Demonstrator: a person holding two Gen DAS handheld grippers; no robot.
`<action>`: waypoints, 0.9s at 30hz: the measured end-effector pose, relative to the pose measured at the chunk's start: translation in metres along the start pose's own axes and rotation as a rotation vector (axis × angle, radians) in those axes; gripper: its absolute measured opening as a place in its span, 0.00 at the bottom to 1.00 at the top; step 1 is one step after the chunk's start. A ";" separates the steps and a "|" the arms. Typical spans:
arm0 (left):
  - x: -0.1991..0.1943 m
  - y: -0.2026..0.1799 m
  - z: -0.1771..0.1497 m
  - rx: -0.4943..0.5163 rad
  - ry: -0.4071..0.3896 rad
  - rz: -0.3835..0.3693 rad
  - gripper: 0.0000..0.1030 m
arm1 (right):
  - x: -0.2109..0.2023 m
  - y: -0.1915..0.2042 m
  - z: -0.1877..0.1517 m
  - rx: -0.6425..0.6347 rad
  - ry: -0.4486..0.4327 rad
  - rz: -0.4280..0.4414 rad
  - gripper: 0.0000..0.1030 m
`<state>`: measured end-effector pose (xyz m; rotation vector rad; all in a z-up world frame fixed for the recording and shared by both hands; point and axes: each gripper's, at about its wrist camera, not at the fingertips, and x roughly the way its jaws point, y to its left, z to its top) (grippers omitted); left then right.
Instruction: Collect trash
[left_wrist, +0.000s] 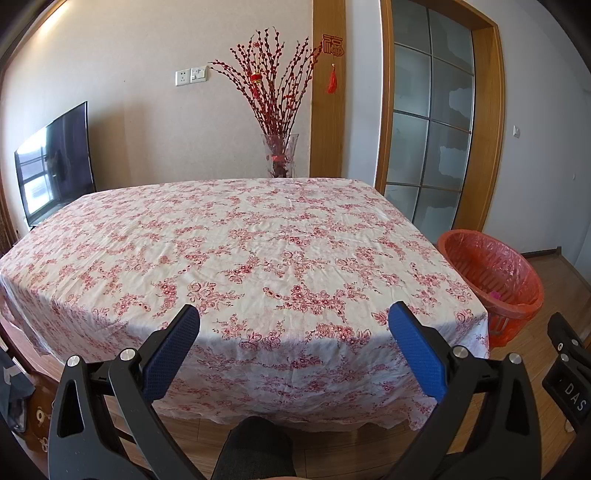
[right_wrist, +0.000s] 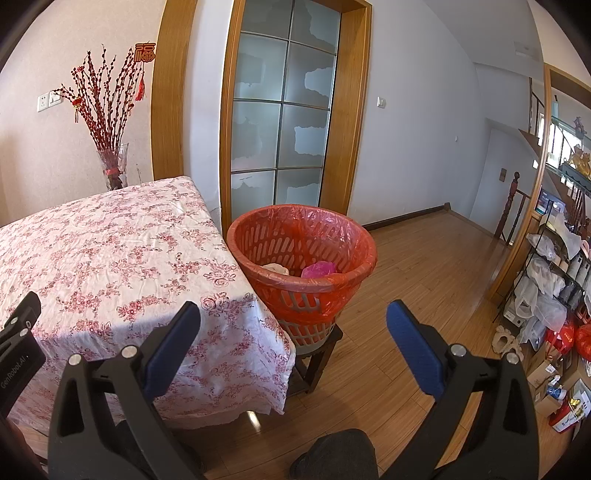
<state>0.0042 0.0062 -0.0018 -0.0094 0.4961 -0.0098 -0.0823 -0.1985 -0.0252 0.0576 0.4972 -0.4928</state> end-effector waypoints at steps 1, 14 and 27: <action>0.000 0.000 0.000 0.000 0.000 0.000 0.98 | 0.000 0.000 -0.001 0.001 0.000 0.000 0.96; 0.001 0.000 0.001 0.001 0.001 -0.001 0.98 | 0.000 -0.001 -0.001 0.001 0.002 0.001 0.96; 0.001 0.001 -0.002 0.005 0.007 -0.004 0.98 | 0.000 -0.001 0.000 0.001 0.002 0.001 0.96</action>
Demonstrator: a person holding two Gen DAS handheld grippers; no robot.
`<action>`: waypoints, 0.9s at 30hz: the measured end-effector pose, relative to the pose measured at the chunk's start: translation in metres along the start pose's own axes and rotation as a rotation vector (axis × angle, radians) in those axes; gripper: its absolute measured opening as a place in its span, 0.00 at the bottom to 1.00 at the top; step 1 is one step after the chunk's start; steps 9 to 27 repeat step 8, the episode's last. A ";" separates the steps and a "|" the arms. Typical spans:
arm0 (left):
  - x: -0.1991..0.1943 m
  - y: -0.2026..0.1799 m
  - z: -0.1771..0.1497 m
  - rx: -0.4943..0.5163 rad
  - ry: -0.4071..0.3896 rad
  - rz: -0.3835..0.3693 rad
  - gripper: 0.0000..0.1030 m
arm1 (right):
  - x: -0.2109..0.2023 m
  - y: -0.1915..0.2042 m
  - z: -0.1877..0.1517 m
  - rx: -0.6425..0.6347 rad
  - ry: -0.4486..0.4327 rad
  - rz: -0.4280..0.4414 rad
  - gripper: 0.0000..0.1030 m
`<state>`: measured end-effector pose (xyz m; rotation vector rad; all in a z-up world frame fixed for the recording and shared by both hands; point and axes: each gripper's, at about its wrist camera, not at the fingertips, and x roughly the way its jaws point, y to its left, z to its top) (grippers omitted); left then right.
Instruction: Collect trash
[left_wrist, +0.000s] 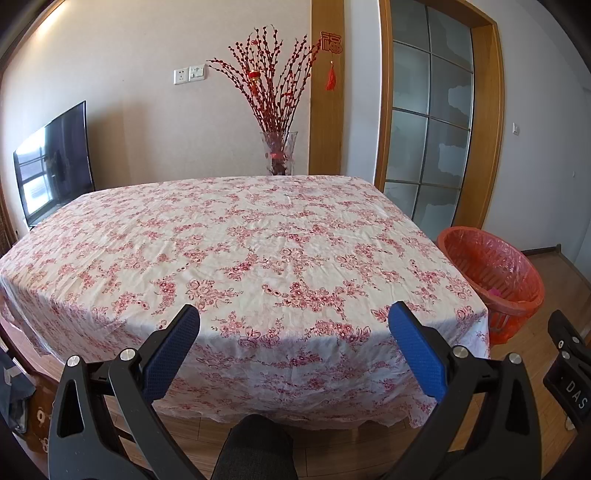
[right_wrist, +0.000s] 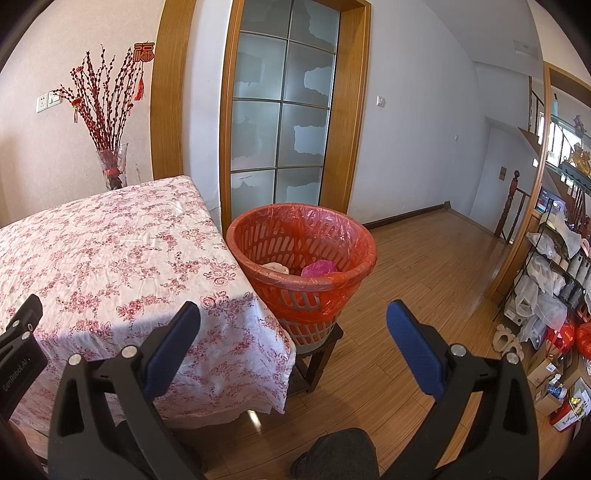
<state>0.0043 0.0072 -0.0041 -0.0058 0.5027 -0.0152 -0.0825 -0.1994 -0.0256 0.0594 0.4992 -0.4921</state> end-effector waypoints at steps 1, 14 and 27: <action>0.000 0.000 0.000 0.000 0.000 0.000 0.98 | 0.000 0.000 0.000 0.000 0.000 0.000 0.96; 0.002 0.001 0.000 0.003 0.006 -0.001 0.98 | 0.000 -0.001 0.000 0.000 0.000 0.000 0.96; 0.002 0.001 0.000 0.003 0.006 -0.001 0.98 | 0.000 -0.001 0.000 0.000 0.000 0.000 0.96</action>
